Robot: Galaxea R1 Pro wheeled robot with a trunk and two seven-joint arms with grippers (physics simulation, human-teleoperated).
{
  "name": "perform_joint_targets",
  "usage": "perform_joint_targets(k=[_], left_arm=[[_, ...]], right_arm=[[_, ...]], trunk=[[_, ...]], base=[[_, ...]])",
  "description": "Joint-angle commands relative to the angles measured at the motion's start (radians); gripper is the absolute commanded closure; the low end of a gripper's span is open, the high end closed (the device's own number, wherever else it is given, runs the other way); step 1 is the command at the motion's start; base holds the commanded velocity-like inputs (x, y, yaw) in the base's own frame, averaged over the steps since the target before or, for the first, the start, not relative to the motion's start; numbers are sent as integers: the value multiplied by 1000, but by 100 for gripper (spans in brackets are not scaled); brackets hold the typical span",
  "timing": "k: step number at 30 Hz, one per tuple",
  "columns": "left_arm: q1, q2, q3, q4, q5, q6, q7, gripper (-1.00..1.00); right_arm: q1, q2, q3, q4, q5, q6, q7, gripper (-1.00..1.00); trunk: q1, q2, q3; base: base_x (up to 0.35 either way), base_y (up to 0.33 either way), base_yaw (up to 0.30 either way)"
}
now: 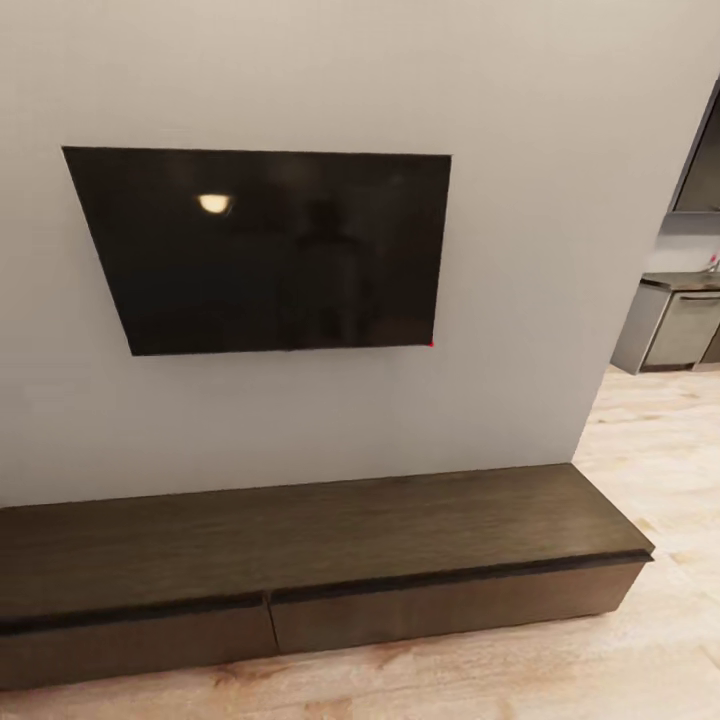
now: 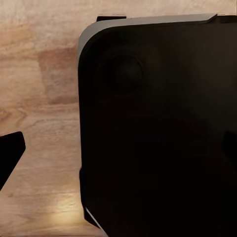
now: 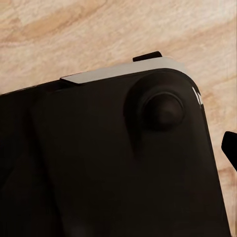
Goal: Place each of the two pumpkins and all three candles from the living room inside a cabinet in the living room (use any cabinet), then make sure every cabinet is closed, and position the cauldron so it is next to a table in the living room.
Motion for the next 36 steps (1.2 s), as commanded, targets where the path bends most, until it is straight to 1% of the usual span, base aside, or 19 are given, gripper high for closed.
perform_joint_targets(k=[1,4,6,7,9,16,20,26,31,32,36], left_arm=[[0,1,0,-1,9,-2,-2,-100],[0,10,0,-1,23,-3,-2,-100],[0,26,0,-1,31,-3,-3,-100],[0,34,0,-1,40,-3,-3,-100],[0,38,0,-1,53,-3,-3,-100],[0,43,-1,0,63,-27,-3,-100],[0,46,-1,0,64,-35,-3,-100],[0,62,3,1,69,-46,-2,-100],[0,64,30,1,109,-68,-1,-100],[0,65,33,1,116,-71,-1,-100],[0,65,37,1,126,-74,-1,-100]], right_arm=[[0,0,8,1,-10,-3,0,-100],[0,0,8,1,-11,-4,1,-100],[0,0,8,1,-11,-6,2,-100],[0,0,8,0,-12,-8,2,-100],[0,-1,7,-4,-13,-10,2,-100],[0,0,1,-8,-22,-12,2,-100],[0,-1,6,-8,-15,-12,-2,-100],[0,0,1,-11,-22,-14,0,-100],[0,0,3,-11,-15,-13,1,-100],[0,0,4,-12,-15,-13,1,-100],[0,0,2,-11,-20,-13,2,-100]], trunk=[[0,0,-2],[0,0,-6],[0,0,-7],[0,0,-7],[0,0,-8],[0,0,-8],[0,0,-8],[0,0,-8],[0,0,-8],[-4,7,-5],[-19,35,8]], base=[[-96,0,175],[-48,44,155],[-18,138,76],[-7,218,30],[-4,208,16],[51,137,3],[64,89,0],[-108,14,0],[-64,1,0],[-16,0,0],[-7,0,0]])
